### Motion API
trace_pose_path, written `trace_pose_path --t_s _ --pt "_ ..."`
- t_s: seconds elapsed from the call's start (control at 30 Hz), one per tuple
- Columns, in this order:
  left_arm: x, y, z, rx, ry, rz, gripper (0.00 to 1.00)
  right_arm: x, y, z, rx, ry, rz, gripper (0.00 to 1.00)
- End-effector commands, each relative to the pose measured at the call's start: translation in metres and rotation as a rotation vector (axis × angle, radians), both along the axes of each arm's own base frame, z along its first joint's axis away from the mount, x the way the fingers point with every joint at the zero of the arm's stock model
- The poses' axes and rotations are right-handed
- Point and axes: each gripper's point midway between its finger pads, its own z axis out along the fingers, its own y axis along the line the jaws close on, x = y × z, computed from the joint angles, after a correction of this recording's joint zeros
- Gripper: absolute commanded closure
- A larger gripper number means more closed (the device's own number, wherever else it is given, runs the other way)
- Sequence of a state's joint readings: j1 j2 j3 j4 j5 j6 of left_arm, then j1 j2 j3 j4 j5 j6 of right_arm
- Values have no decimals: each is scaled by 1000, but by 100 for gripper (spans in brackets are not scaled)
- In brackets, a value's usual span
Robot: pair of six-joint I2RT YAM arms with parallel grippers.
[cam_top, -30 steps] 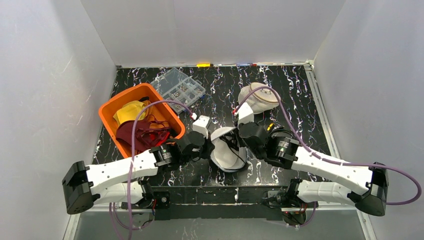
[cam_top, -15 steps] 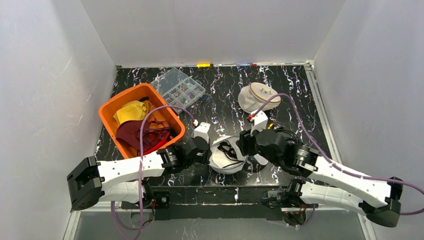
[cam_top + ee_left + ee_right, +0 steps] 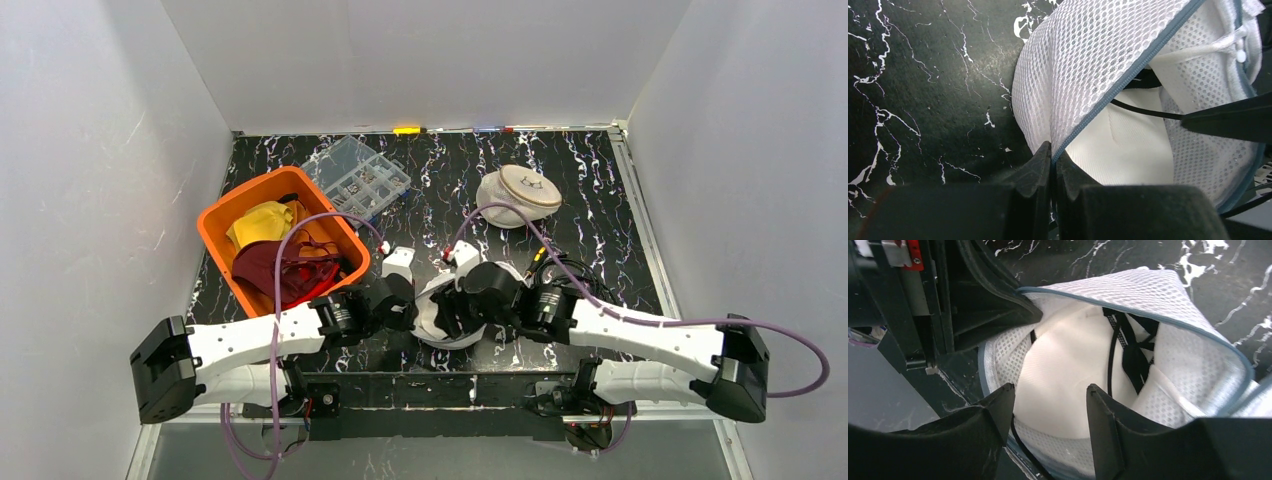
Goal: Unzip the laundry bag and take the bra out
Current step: Pick up the bra from the laundry bag.
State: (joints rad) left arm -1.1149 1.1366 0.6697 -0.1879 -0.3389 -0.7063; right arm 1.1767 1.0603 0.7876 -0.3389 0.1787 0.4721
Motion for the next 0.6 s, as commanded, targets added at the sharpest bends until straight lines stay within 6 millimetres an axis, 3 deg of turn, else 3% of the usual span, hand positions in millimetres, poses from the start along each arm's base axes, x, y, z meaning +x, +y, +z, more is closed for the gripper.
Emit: trace_pose_path --t_s 0.0,0.23,0.57 --pt "-3 3 12 -38 6 16 96 -6 32 12 87 -20 36 34" --pt "-8 3 4 -50 31 17 96 -10 36 -21 -35 -45 36 24" --pt "-13 10 -9 -39 56 26 97 -15 19 -64 -216 -106 18 20"
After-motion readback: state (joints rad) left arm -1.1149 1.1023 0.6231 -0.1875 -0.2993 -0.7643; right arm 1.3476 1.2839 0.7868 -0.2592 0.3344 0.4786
